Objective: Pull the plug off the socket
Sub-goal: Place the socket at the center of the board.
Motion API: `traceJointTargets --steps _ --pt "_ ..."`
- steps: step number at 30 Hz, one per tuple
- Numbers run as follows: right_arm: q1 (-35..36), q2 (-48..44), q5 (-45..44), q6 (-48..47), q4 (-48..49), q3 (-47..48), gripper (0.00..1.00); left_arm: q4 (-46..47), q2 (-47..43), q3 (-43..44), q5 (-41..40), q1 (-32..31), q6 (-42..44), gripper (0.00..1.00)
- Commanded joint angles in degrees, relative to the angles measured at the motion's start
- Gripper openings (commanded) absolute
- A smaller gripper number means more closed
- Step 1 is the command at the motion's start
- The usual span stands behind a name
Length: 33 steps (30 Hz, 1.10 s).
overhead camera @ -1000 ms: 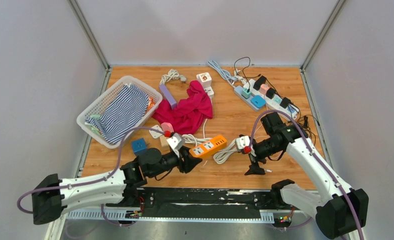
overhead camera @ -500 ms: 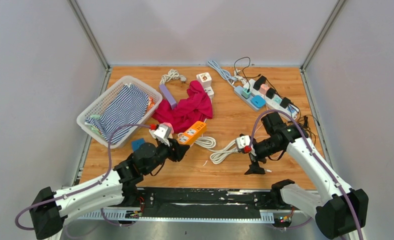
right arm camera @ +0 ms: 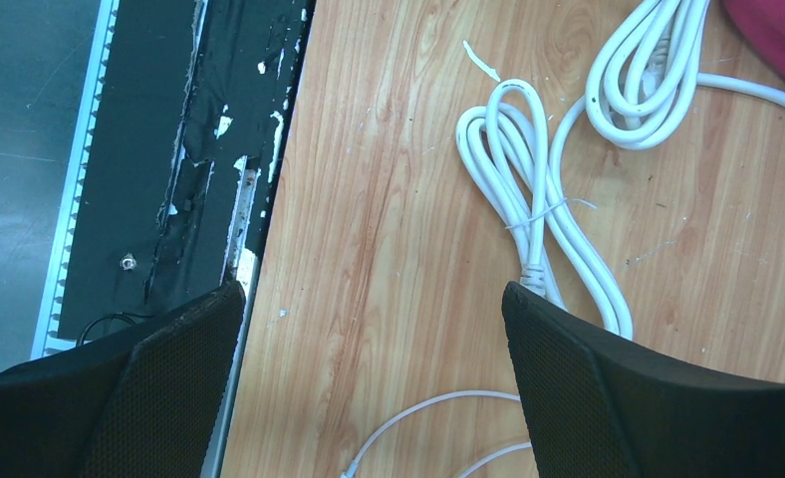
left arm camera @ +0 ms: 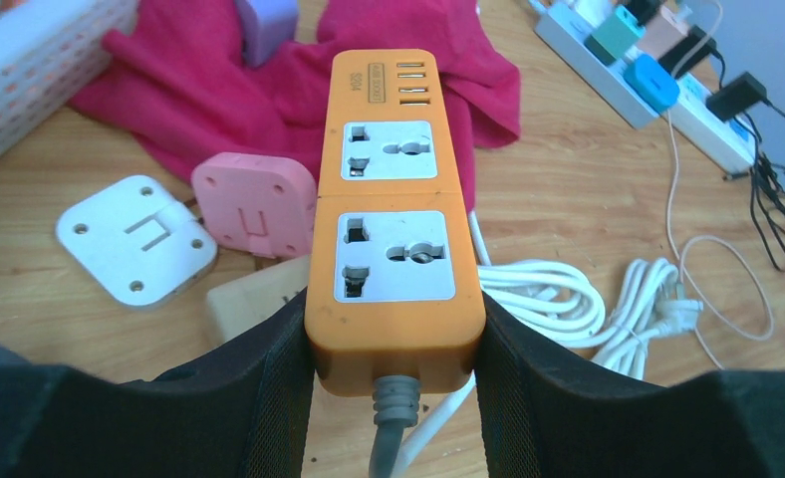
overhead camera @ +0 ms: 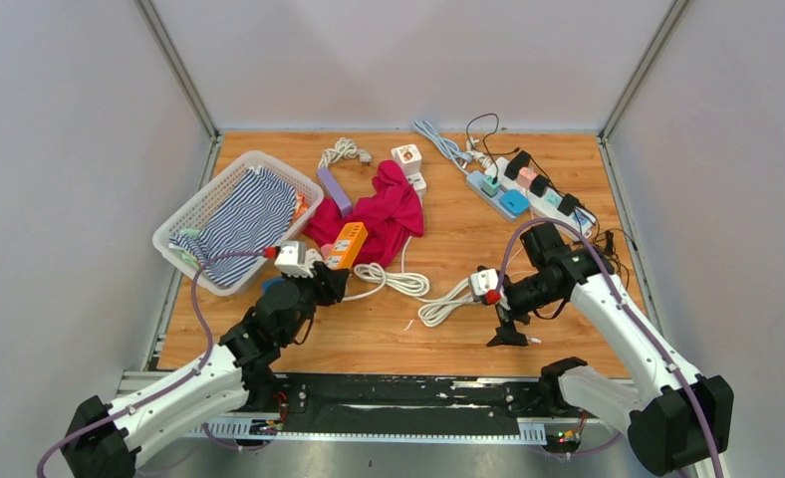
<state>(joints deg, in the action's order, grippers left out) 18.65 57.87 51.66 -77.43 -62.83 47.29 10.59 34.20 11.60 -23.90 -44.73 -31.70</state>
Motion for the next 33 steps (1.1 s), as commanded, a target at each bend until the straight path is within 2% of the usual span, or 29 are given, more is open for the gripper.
traceJointTargets --steps 1,5,12,17,26,33 --pt "-1.1 0.1 0.9 -0.3 -0.4 -0.7 1.00 1.0 -3.2 0.3 -4.9 2.4 -0.4 0.00" --pt "-1.1 0.1 0.7 -0.2 -0.2 -0.7 1.00 1.0 -2.9 3.0 2.0 3.3 1.0 0.00" --pt "-1.1 -0.1 0.6 0.0 -0.2 -0.7 1.00 1.2 0.0 4.5 29.0 3.3 6.9 0.00" --pt "-1.1 -0.3 0.6 0.0 -0.1 -0.7 1.00 1.2 2.5 4.4 39.9 3.3 8.6 0.00" --pt "-1.5 -0.1 0.6 0.2 0.0 -0.7 1.00 1.3 5.2 1.5 40.9 2.8 5.4 0.00" --pt "-1.8 -0.2 0.6 0.2 0.0 -0.8 1.00 1.0 -1.2 -3.8 37.5 2.8 -1.6 0.00"
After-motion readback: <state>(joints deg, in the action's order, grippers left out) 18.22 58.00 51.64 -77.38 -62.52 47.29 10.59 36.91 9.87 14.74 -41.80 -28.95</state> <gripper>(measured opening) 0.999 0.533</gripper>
